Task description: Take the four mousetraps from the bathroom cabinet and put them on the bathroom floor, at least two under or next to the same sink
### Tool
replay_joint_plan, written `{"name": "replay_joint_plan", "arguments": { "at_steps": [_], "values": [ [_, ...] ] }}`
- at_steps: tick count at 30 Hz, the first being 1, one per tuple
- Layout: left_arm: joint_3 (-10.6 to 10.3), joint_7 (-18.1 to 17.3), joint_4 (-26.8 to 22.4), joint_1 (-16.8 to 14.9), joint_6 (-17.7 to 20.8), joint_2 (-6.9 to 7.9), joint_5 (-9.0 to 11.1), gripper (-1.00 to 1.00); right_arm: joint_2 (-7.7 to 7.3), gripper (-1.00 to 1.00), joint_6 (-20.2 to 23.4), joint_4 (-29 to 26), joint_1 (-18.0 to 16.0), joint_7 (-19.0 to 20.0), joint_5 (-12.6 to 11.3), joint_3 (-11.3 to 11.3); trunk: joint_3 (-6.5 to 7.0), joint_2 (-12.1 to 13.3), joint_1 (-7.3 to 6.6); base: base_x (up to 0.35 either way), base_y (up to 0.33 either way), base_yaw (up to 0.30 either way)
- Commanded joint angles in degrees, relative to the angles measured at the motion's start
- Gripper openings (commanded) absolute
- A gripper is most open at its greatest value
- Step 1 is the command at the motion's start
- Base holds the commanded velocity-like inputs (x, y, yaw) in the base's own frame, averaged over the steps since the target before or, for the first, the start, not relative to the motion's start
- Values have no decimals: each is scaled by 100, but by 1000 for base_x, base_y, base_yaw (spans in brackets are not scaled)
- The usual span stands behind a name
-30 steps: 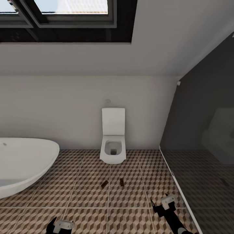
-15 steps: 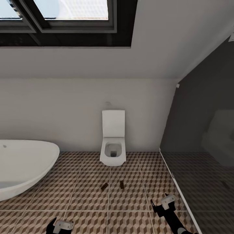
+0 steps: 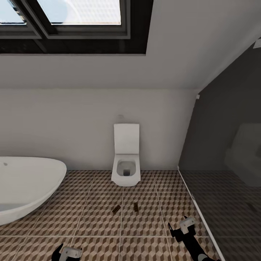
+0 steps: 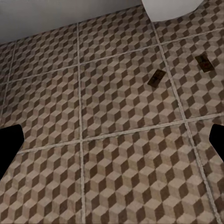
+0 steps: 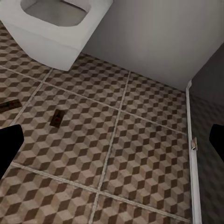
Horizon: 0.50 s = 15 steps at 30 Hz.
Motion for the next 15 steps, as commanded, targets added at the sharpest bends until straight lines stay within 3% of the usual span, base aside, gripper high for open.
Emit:
{"name": "replay_joint_plan", "arguments": {
  "at_steps": [1, 15],
  "values": [
    [-48, 35, 15, -7, -23, -6, 4, 100, 0, 100, -10, 2, -4, -34, -17, 50, -12, -13, 3, 0, 0, 0],
    [-48, 29, 15, -6, -12, -46, 4, 100, 4, 100, -1, 2, -3, -26, -18, 50, -12, -13, 3, 0, 0, 0]
  ]
}}
